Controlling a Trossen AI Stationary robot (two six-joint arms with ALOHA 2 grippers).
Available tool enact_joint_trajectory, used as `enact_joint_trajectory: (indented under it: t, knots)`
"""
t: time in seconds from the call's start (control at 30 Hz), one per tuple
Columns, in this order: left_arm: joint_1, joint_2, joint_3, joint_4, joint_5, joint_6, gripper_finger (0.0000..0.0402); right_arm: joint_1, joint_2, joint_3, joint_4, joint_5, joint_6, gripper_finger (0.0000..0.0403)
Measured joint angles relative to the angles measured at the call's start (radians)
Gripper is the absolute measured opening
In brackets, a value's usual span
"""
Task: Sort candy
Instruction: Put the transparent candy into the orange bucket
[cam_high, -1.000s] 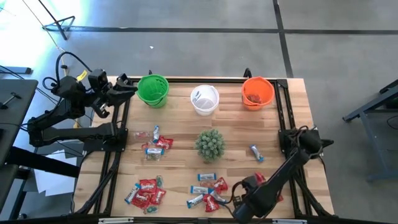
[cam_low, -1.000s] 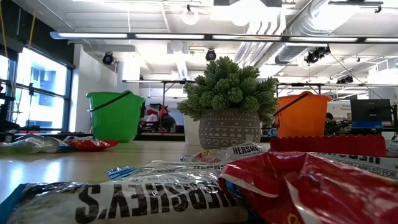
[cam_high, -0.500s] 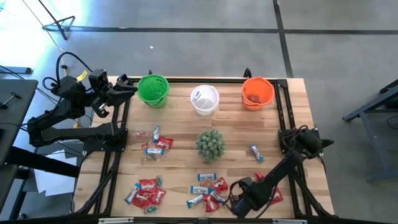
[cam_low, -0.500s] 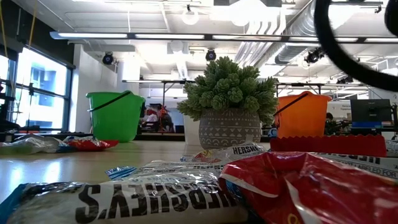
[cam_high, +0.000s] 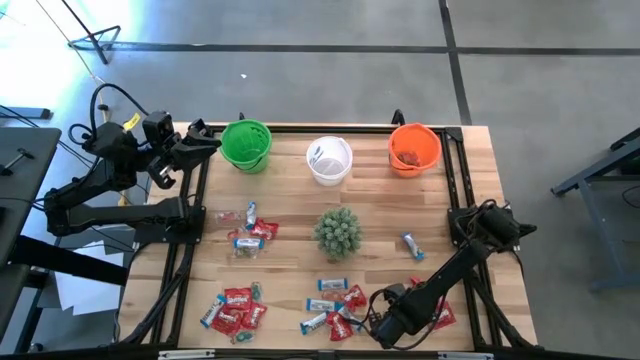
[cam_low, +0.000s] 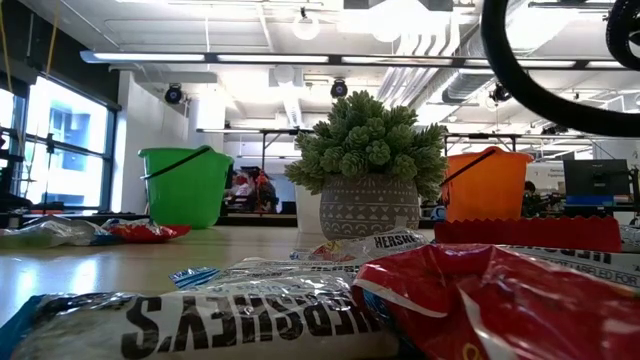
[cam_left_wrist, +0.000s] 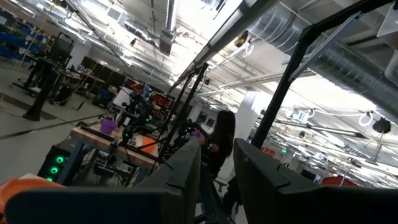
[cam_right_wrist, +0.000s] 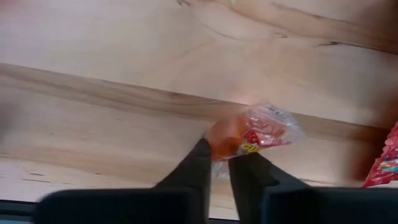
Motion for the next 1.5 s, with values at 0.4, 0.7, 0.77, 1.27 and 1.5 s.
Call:
enact_joint_trajectory:
  t: [0.4,0.7,0.77,1.27,1.5]
  knots:
    - [0.000,0.000,0.000,0.000,-0.013,0.001,0.0082,-0.012,-0.095,-0.014,-0.058,0.030,-0.002,0.0005]
    - [0.000,0.002,0.000,0.001,-0.065,0.067,0.0082,-0.068,-0.277,-0.009,-0.231,0.062,-0.062,0.0008]
    - [0.000,0.004,0.000,0.003,-0.072,0.079,0.0082,-0.095,-0.315,-0.009,-0.294,0.088,-0.097,0.0008]
    - [0.000,0.009,0.000,0.014,-0.188,0.177,0.0082,-0.499,-0.599,-0.006,-0.648,0.436,-0.573,0.0009]
    - [0.000,0.040,0.000,0.020,-0.253,0.192,0.0082,-0.780,-0.635,-0.006,-0.640,0.595,-0.858,0.0009]
